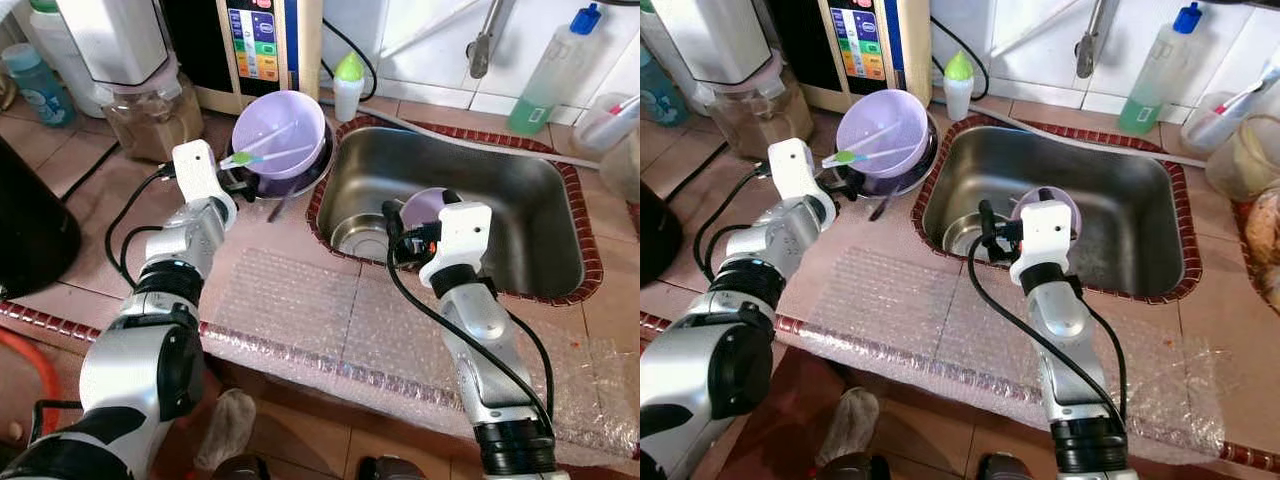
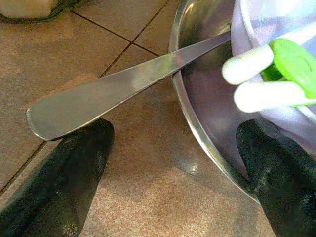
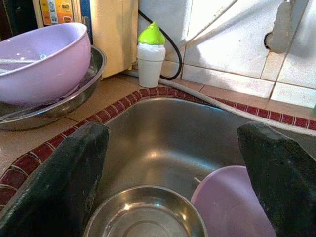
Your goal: Kitchen organization
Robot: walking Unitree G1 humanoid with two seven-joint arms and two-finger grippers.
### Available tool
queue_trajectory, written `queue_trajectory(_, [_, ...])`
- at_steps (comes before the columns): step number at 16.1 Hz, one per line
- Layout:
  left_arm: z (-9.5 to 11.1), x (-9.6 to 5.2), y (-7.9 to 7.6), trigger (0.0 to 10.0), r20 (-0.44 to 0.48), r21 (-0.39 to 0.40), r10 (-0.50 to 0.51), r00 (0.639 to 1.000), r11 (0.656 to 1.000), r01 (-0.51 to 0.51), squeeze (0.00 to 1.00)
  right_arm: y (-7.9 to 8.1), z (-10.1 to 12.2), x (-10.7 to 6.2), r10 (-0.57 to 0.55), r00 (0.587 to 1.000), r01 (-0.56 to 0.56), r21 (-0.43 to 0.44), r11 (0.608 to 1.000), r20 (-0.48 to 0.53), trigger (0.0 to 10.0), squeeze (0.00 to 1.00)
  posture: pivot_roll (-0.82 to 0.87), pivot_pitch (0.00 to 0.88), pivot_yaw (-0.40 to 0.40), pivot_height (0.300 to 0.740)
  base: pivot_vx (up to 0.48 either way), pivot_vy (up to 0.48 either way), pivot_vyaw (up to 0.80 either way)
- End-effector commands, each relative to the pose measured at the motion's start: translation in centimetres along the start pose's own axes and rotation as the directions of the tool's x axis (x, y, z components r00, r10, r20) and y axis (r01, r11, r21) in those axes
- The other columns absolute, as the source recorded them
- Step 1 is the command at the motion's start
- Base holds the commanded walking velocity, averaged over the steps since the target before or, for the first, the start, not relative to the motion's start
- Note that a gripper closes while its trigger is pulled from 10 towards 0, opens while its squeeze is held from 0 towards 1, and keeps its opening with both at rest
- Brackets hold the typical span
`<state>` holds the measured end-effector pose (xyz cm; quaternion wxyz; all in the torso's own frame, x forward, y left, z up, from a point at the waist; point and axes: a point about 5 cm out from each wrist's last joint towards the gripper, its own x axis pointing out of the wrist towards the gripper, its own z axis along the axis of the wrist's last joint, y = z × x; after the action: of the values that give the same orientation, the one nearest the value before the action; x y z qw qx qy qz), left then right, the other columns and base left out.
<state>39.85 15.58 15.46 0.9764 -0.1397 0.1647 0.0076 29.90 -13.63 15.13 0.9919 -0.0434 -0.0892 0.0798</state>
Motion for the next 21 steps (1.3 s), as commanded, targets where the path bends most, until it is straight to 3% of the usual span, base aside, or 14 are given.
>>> queue_trajectory(1, [-1.8,-0.2,1.7,10.0,-0.087,0.012,0.06,0.994,0.998,-0.059,0.0,0.1,0.0,0.1,0.004,1.0,-0.004,0.0,1.0,0.005,10.0,0.0,-0.02,0.112,0.042,0.74,0.0,0.0,0.0])
queue_trajectory(9, [-2.4,-2.0,2.7,10.0,-0.096,0.062,0.086,0.992,0.995,-0.081,0.0,0.0,-0.1,0.6,0.007,1.0,-0.007,0.001,1.0,0.008,10.0,0.0,0.0,0.103,0.044,0.74,0.0,0.0,0.0])
queue_trajectory(15, [-2.1,-5.1,3.4,10.0,-0.077,0.121,0.116,0.99,0.987,-0.107,0.0,0.1,-0.2,1.1,0.013,1.0,-0.013,0.003,1.0,0.016,10.0,0.0,0.03,0.089,0.038,0.74,0.0,0.0,0.0])
queue_trajectory(21, [-1.5,-7.1,3.9,10.0,-0.057,0.161,0.142,0.988,0.978,-0.131,0.0,0.5,-0.3,1.7,0.024,0.999,-0.025,0.01,1.0,0.023,10.0,0.0,0.06,0.076,0.032,0.74,0.0,0.0,0.0])
